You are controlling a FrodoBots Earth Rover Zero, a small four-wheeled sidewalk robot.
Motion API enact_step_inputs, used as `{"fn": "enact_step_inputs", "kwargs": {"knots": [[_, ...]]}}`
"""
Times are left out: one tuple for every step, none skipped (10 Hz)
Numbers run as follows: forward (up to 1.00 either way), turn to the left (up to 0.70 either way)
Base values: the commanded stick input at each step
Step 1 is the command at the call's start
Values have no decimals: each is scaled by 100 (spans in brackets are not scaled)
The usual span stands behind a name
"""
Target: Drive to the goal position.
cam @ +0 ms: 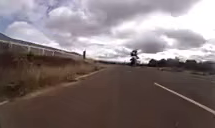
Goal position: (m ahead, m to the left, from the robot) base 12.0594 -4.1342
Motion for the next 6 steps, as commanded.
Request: {"fn": "enact_step_inputs", "kwargs": {"knots": [[70, 1], [70, 1], [70, 1], [70, -11], [70, -28], [70, -34]]}}
